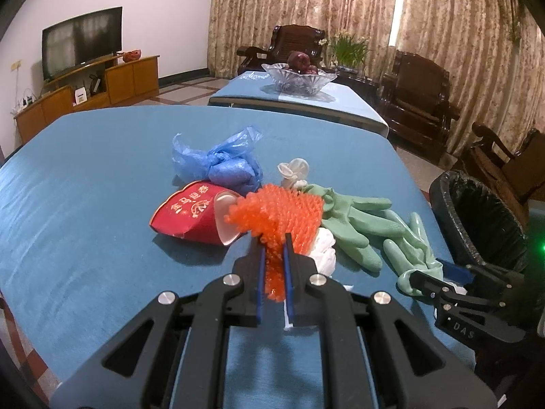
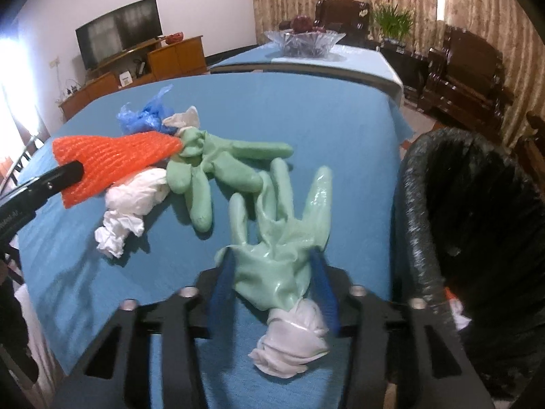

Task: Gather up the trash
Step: 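Carry the net and glove over the bin and open both tools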

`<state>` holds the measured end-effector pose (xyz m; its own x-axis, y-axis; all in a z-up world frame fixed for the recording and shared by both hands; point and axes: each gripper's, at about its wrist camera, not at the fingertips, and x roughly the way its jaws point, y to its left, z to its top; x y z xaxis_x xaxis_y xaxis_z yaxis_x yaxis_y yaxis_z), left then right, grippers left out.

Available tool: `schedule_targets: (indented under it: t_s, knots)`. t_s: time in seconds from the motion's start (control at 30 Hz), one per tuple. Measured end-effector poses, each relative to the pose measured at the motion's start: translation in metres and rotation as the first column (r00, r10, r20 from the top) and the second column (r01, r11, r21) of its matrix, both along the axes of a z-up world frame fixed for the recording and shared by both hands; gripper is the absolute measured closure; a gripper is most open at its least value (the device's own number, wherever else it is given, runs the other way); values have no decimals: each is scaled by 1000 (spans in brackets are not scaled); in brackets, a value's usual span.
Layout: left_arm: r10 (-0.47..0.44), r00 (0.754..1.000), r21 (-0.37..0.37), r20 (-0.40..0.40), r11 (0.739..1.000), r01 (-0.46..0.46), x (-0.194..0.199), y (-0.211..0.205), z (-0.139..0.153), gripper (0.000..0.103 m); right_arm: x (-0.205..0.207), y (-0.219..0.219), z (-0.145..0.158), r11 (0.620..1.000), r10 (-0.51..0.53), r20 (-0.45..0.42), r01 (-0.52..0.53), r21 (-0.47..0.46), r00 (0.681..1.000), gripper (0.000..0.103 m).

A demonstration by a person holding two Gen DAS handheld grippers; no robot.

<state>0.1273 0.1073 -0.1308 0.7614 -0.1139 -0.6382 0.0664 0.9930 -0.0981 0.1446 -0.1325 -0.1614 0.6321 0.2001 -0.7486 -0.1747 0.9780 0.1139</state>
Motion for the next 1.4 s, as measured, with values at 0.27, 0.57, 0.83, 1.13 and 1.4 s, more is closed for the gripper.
schedule_targets:
  t_s: [0.27, 0.57, 0.83, 1.13, 1.4]
  knots:
    - [3, 1000, 2, 24, 1000, -3, -3, 1, 7, 94, -16, 5, 24, 999, 41, 68, -40, -14, 997, 87]
    - [-13, 995, 3, 100, 1000, 13, -14, -8, 41, 94, -33, -9, 89, 1000, 13, 225, -16, 11, 974, 87]
    - [-67, 986, 5, 153, 998, 68, -18, -35, 72, 94, -46, -39, 138, 998, -57, 325, 50, 31, 944, 87]
    - [-172, 968, -14, 181, 984, 177, -17, -89, 87, 94, -60, -86, 162, 989, -143, 376, 142, 29, 916, 87]
    - [-291, 940, -39, 176, 953, 302, -8, -158, 83, 94, -67, -143, 160, 968, -240, 374, 249, 23, 896, 87]
